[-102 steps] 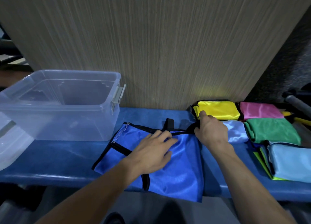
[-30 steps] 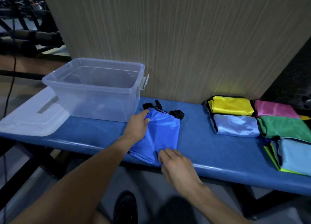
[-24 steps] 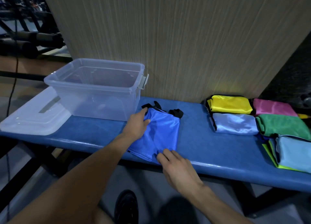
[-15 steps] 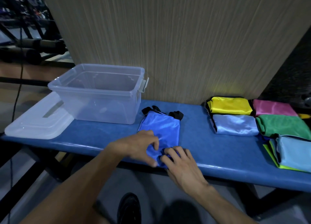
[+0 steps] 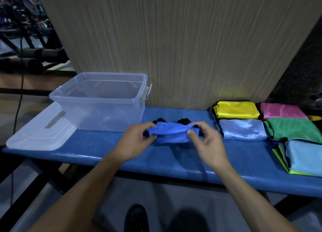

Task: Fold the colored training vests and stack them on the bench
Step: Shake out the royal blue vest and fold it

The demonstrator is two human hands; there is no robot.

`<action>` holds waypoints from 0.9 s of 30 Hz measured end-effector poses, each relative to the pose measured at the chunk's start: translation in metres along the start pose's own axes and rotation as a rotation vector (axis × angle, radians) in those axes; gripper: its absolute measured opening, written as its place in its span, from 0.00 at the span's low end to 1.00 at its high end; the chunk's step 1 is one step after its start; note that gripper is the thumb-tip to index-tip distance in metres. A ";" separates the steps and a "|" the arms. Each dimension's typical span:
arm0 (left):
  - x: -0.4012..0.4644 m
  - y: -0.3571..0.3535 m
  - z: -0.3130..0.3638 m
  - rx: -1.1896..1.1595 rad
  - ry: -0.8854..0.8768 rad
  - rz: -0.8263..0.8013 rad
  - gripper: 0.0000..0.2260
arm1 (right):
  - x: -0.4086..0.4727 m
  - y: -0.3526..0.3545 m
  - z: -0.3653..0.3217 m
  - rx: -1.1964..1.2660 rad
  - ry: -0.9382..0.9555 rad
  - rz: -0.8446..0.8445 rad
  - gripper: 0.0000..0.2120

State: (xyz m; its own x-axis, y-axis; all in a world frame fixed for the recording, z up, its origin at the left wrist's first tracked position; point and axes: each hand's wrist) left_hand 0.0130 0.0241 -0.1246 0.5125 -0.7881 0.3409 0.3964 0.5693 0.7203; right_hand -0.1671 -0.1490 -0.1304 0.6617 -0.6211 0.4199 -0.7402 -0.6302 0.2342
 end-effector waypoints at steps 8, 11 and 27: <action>0.056 0.029 0.086 -0.614 0.024 0.170 0.06 | 0.053 0.035 -0.050 0.256 0.113 0.226 0.05; 0.084 0.001 0.068 -0.736 0.209 0.062 0.08 | 0.067 0.032 -0.013 0.284 -0.070 0.248 0.09; 0.119 -0.070 -0.017 0.267 0.329 -0.083 0.27 | -0.002 0.051 0.037 -0.366 -0.131 -0.340 0.11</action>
State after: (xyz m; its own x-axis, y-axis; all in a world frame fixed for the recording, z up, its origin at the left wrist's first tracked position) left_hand 0.0596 -0.1056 -0.1448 0.7199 -0.6874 0.0957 0.2573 0.3924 0.8831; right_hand -0.2020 -0.1977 -0.1519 0.8643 -0.4773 0.1589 -0.4583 -0.6169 0.6399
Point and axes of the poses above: each hand's wrist, its own x-axis towards the middle knuckle, its own y-axis out of the back of the hand, z = x × y, and after that the axes turned 5 degrees about x, right-handed
